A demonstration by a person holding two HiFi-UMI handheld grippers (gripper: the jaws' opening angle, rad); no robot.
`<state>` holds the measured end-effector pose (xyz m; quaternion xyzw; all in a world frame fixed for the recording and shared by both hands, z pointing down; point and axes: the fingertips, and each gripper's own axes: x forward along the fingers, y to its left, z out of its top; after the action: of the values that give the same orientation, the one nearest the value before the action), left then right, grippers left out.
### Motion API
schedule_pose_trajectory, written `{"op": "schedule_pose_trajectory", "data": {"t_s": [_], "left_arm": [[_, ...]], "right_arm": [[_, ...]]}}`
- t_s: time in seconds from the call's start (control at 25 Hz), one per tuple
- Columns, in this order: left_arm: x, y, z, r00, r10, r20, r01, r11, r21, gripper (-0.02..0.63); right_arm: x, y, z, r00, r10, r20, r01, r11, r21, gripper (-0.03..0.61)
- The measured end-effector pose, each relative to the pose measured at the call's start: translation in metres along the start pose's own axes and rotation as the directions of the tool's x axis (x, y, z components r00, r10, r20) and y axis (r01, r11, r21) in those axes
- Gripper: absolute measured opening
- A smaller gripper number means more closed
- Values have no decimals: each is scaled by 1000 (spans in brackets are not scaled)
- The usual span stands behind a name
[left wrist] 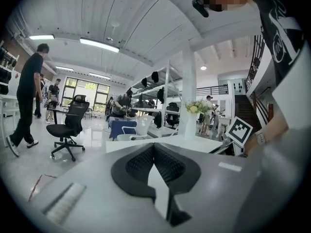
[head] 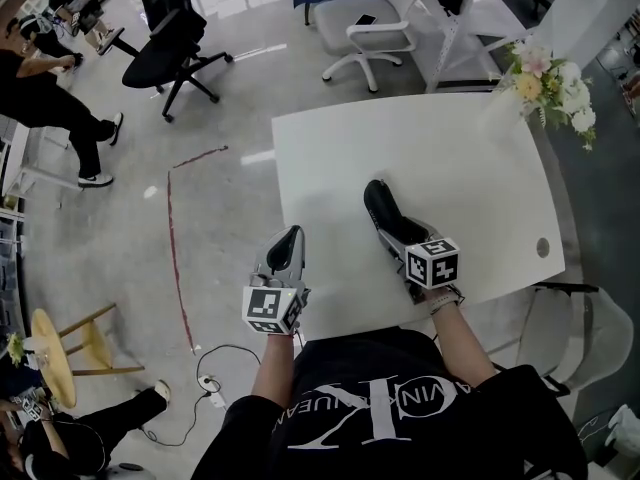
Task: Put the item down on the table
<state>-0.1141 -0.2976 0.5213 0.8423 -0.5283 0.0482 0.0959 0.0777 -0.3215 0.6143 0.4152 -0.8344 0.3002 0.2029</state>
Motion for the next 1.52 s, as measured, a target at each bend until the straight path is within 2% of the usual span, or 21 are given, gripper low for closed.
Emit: {"op": "schedule_pose_trajectory", "data": {"t_s": [0.92, 1.16, 1.24, 1.4, 1.52], "left_arm": [[9, -10, 7, 1000, -25, 10, 25, 1000, 9, 12], [13, -14, 10, 999, -37, 15, 36, 999, 14, 12], [15, -16, 12, 999, -39, 19, 39, 999, 13, 12], [17, -19, 17, 999, -45, 30, 45, 999, 13, 12], [17, -20, 21, 998, -48, 36, 47, 999, 17, 12]], "right_arm": [[-20, -28, 12, 996, -68, 48, 67, 997, 21, 266], [-34, -36, 24, 988, -105, 110, 104, 994, 20, 261], [-41, -39, 30, 983, -118, 139, 117, 993, 16, 208], [-54, -39, 43, 973, -132, 190, 136, 991, -10, 58], [-63, -34, 51, 967, -119, 224, 131, 991, -38, 34]]}}
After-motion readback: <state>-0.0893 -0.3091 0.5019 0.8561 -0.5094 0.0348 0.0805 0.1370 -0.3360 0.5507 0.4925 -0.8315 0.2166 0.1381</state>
